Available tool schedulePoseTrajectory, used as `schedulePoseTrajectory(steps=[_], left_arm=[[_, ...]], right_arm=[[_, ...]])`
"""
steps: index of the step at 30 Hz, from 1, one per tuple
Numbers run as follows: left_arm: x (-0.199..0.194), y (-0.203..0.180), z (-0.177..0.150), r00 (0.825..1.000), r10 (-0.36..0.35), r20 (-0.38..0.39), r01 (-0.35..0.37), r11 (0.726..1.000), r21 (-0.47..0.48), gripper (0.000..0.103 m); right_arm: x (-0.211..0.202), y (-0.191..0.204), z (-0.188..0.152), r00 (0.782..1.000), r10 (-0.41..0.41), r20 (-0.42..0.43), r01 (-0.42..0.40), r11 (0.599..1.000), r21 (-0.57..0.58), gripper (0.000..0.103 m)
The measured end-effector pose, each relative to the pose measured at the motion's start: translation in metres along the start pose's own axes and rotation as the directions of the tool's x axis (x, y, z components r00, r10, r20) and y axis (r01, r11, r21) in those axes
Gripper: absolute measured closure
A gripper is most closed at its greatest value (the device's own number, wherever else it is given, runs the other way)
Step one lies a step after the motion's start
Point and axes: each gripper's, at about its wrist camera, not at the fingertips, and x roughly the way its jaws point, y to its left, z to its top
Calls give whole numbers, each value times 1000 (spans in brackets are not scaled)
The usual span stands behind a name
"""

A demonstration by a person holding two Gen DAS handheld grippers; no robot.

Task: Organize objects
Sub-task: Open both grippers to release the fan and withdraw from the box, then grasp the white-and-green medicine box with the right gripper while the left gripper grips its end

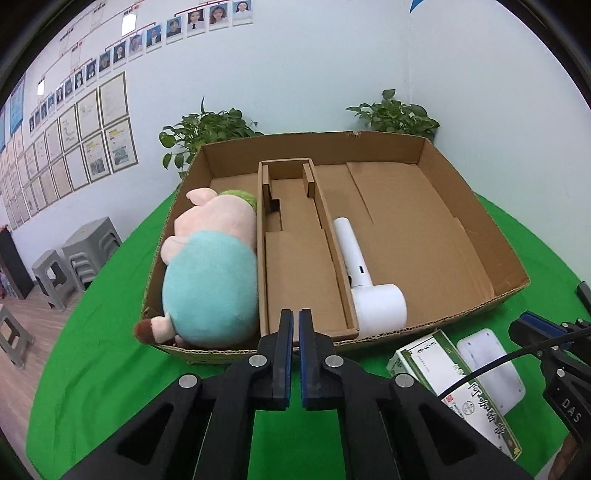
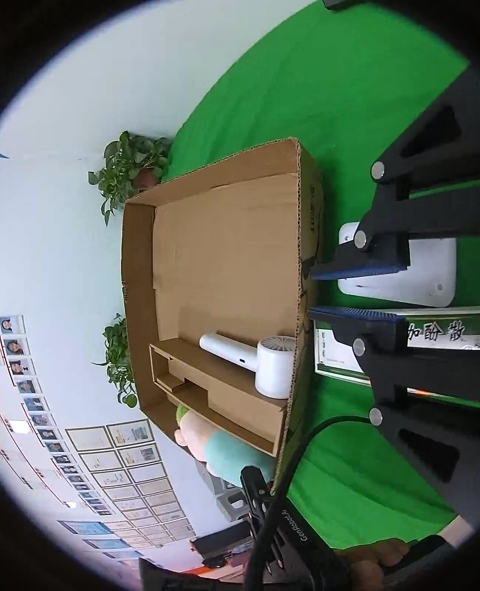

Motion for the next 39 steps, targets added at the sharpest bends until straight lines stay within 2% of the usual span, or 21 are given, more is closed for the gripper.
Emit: schedulePoseTrajectory(steps=[1,2,3,4,5,6,10,18,21,24,25,27,29,30,31,33,35,37,38,39], left_arm=[[-1,-1,0,1000,19,5,-19,1000,-1,91],[-2,-1,0,999,39,6,-39,999,-5,79],[-3,0,0,999,40,11,-40,999,-9,42],[-5,2,0,999,31,22,-31,999,-18,12],[-7,3,0,999,25,37,-24,999,-26,11],[-10,4,0,998,25,52,-24,999,-34,11],[-8,5,0,998,51,32,-51,999,-16,10],[-2,14,-4,1000,13,-12,-14,999,-33,10],[6,19,-6,997,-60,-51,57,996,-62,10],[12,24,-8,980,-181,-84,173,981,-92,10],[14,26,-8,971,-220,-93,210,972,-103,10],[21,29,-8,941,-317,-118,300,944,-139,10],[30,27,-7,897,-419,-142,393,902,-179,10],[34,25,-6,878,-453,-154,424,885,-191,10],[41,20,-7,852,-492,-179,458,866,-204,10],[51,11,-7,815,-541,-209,501,838,-216,12],[61,1,-13,762,-603,-237,554,796,-244,14],[71,-8,-20,716,-644,-271,581,764,-281,18],[75,-11,-23,704,-653,-280,586,756,-291,18],[79,-14,-27,687,-665,-293,592,746,-304,19]], right_arm=[[-1,1,0,1000,5,4,-5,1000,-8,86],[-2,3,-1,1000,2,5,-2,1000,-16,67],[-2,4,-2,1000,3,7,-3,1000,-26,26],[-3,4,-3,1000,11,16,-10,999,-31,11],[-5,5,-4,999,13,30,-12,999,-36,3],[-7,6,-5,999,7,36,-6,999,-41,1],[-9,5,-5,999,35,33,-34,999,-29,1],[-16,4,-17,992,127,15,-127,992,-21,1],[-25,10,-28,983,185,7,-184,981,-66,1],[-37,18,-48,962,270,-32,-272,957,-99,1],[-39,19,-53,958,284,-46,-287,953,-99,1],[-43,23,-67,956,285,-72,-292,950,-113,1],[-46,26,-77,964,251,-83,-261,957,-129,1],[-46,27,-80,968,235,-87,-245,961,-129,1],[-45,27,-80,969,229,-89,-239,963,-126,1],[-44,30,-80,973,210,-91,-221,967,-127,3],[-41,32,-80,976,191,-100,-204,969,-140,5],[-35,35,-81,976,177,-127,-195,970,-143,22],[-33,36,-82,981,143,-132,-163,975,-154,36],[-33,38,-82,988,102,-119,-122,978,-169,44]])
